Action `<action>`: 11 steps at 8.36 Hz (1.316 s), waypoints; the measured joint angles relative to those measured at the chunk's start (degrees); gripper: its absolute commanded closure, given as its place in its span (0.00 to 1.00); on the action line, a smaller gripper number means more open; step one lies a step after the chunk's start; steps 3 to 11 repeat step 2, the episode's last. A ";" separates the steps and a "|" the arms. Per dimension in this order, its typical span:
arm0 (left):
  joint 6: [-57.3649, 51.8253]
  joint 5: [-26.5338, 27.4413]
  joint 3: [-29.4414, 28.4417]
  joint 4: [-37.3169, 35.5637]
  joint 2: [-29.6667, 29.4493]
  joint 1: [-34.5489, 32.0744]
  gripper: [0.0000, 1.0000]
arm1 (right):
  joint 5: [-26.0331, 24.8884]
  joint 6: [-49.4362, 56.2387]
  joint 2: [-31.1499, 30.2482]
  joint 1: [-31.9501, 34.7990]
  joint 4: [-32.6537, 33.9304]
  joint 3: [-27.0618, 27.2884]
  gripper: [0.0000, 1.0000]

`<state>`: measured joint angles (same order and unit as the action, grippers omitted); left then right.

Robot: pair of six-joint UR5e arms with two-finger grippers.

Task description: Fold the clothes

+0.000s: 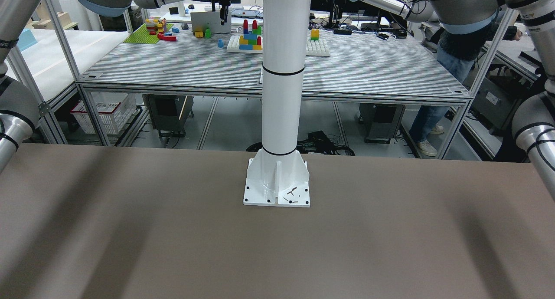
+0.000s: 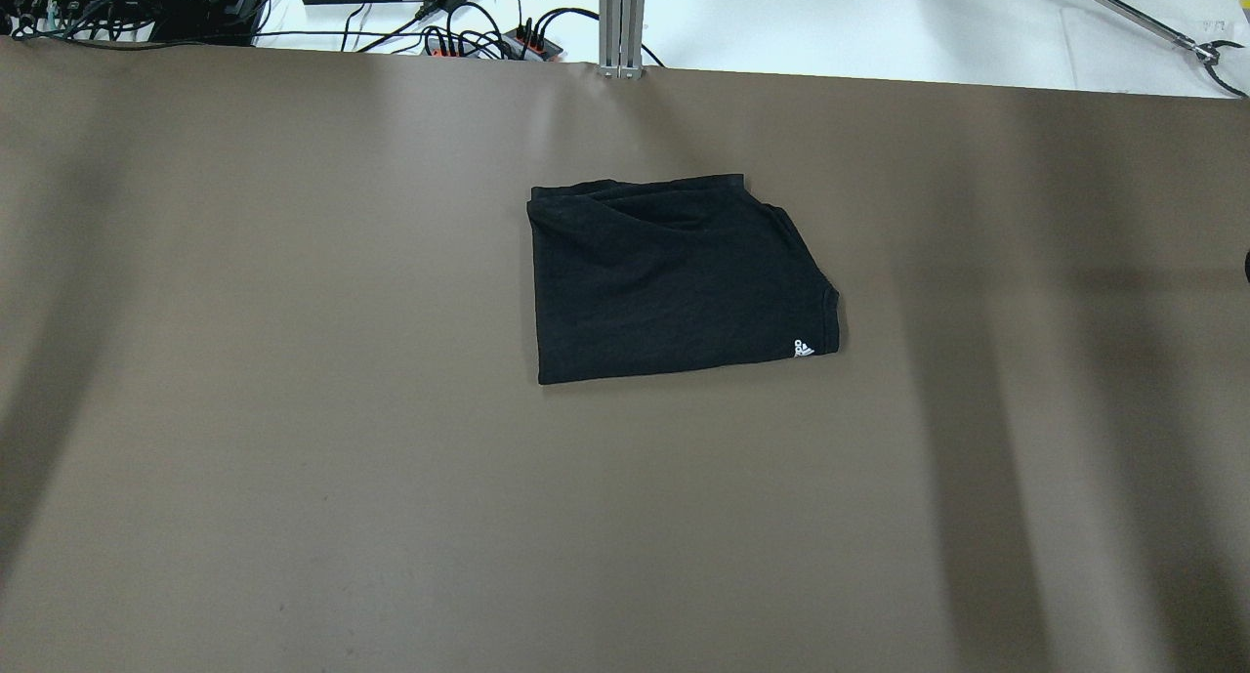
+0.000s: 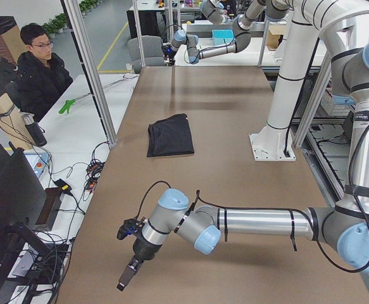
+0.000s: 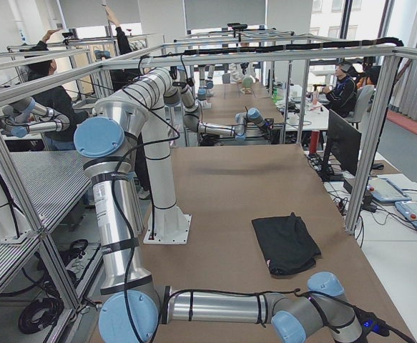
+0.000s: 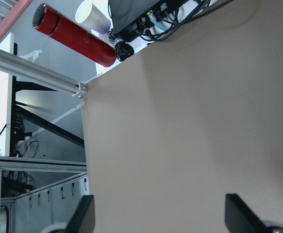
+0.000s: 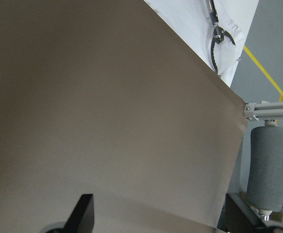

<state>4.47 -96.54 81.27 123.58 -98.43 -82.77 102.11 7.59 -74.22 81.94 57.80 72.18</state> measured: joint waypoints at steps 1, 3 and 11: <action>-1.94 0.69 0.09 0.00 1.48 -1.47 0.06 | -0.12 0.81 -1.44 0.98 -0.18 1.11 0.05; -3.11 0.88 0.24 0.04 2.88 -2.52 0.06 | -0.23 1.65 -2.59 1.73 -0.27 2.22 0.05; -3.11 0.88 0.24 0.04 2.88 -2.52 0.06 | -0.23 1.65 -2.59 1.73 -0.27 2.22 0.05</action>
